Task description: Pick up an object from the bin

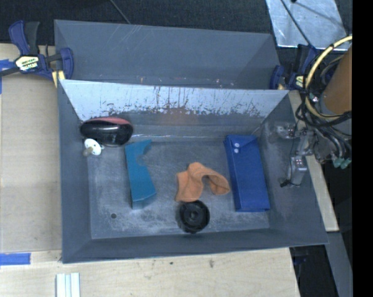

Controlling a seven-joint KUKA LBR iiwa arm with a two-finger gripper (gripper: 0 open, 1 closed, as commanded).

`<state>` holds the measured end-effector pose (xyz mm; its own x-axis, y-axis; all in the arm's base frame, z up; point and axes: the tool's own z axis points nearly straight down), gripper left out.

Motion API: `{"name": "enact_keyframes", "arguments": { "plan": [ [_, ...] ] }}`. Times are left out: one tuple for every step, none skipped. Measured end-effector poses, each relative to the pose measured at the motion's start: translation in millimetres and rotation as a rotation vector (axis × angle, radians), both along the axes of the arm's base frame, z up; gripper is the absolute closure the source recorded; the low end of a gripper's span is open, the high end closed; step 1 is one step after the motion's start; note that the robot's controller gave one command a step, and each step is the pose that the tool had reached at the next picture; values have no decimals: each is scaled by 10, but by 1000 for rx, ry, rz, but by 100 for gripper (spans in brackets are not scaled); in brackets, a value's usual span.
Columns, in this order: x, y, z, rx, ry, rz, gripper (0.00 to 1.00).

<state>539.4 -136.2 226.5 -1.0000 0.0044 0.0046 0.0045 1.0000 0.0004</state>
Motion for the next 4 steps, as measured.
{"name": "enact_keyframes", "arguments": {
  "plan": [
    [15, 7, 49, -2, -8, 4, 0],
    [119, 307, -439, -3, -15, -11, 0],
    [-111, 396, -943, -1, -9, -10, 0],
    [176, 545, -1282, -2, -8, 20, 0]
  ]
}}
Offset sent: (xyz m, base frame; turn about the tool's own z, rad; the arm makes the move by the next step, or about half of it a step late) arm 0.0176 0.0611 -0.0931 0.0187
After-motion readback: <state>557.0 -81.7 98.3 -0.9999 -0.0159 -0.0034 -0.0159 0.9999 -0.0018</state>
